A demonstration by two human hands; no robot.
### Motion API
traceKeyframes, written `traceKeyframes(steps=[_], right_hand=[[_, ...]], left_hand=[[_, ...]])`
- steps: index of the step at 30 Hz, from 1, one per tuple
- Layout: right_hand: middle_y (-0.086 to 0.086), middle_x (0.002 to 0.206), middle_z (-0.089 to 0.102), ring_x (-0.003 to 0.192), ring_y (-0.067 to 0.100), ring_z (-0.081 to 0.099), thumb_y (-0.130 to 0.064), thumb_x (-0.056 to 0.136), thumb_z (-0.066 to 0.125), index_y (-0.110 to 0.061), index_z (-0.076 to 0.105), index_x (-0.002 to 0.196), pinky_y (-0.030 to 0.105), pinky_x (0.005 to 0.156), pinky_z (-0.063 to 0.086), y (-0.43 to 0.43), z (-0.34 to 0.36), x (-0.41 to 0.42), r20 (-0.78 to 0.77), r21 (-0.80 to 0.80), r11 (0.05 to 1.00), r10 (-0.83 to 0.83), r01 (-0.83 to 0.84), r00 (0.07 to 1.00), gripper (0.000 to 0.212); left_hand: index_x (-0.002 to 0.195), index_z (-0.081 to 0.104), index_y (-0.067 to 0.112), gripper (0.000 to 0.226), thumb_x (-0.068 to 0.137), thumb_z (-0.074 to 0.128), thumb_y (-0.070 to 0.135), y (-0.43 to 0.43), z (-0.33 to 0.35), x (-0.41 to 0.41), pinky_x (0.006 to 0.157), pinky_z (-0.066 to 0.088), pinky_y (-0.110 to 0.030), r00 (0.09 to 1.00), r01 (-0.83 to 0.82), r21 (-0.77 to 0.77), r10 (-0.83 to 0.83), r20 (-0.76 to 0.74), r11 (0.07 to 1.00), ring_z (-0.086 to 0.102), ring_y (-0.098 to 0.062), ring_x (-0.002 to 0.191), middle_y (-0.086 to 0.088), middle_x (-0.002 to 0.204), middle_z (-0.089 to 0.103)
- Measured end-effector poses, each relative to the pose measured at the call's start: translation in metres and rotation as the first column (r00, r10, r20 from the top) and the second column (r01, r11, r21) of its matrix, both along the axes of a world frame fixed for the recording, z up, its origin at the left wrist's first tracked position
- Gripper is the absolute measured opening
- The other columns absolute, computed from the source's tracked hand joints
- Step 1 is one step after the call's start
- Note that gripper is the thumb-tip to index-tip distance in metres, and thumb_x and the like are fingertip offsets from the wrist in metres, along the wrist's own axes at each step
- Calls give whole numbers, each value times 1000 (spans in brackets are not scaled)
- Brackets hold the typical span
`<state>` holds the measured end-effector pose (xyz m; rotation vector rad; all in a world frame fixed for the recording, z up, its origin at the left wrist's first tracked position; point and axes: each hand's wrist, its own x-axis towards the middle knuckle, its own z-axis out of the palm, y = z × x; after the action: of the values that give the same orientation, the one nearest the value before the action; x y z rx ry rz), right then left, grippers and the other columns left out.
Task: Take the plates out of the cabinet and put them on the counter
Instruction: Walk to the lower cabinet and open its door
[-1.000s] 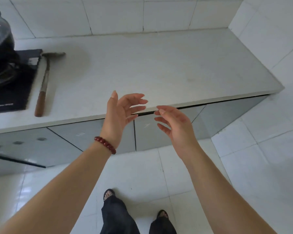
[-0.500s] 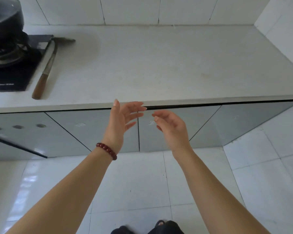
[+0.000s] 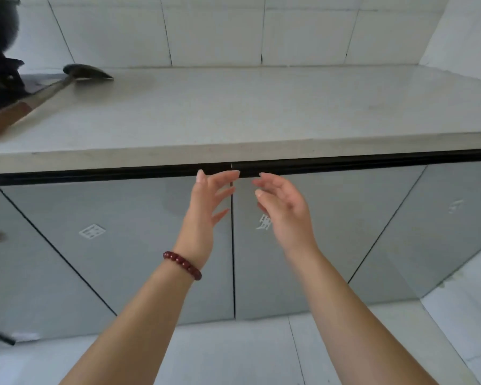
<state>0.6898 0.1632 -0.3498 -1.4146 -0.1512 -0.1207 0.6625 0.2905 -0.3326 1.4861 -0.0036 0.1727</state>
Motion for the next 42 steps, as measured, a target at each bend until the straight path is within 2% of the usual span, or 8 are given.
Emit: traceKeyframes(steps=[6,10,12,16,23,28,33,42], right_hand=[[-5,104,67,89,-8,61,-5,87,58,-14,61,109,27,94,49,14,-37,3,145,64,998,4,-14,989,23],[-8,110,64,104,4,58,-9,85,60,-20,61,109,17,90,45,18,-34,2,278,-76,995,-44,68,959,26],[-10,118,61,112,1,53,-15,82,60,-20,58,116,19,95,42,18,-33,2,339,-210,968,-58,136,939,34],[1,136,51,129,13,42,-19,75,58,-12,51,129,20,106,27,16,-34,9,489,-532,797,12,287,872,54],[4,150,37,143,21,23,-19,81,55,-9,39,140,32,114,20,19,-31,17,525,-762,525,157,379,837,61],[5,156,24,145,20,13,-21,84,52,-9,29,145,37,115,20,20,-33,22,470,-826,431,173,363,865,67],[3,158,17,146,18,5,-19,85,51,-10,20,148,35,117,16,24,-33,21,453,-833,423,154,355,878,71],[4,141,40,136,23,28,-18,80,54,-10,32,143,36,105,34,29,-32,22,502,-812,400,109,424,858,67]], left_hand=[[119,59,27,68,81,15,63,0,-30,-1,106,35,-43,988,-5,60,-5,156,998,50,-2,122,16,131,57],[118,59,31,67,81,15,65,5,-30,-5,105,35,-43,987,-2,56,-7,159,998,48,-3,124,16,132,55],[122,57,30,68,85,11,66,9,-26,-6,106,35,-45,992,-6,35,1,124,999,46,-5,125,15,134,53],[124,54,32,68,90,4,63,15,-23,-4,109,30,-51,999,19,41,-21,49,999,43,-10,128,12,138,49],[136,42,32,65,91,6,61,11,-24,2,111,30,-47,997,77,120,-80,23,990,36,-8,132,15,148,36],[139,38,30,66,90,7,61,11,-27,5,108,32,-44,998,59,135,-64,27,989,35,-10,135,14,147,36],[141,38,27,70,89,8,63,11,-31,2,111,30,-46,998,61,113,-60,-10,992,35,-11,135,12,150,35],[141,37,29,66,90,10,62,12,-41,-3,111,30,-47,1000,25,115,-24,-9,993,35,-12,134,13,149,33]])
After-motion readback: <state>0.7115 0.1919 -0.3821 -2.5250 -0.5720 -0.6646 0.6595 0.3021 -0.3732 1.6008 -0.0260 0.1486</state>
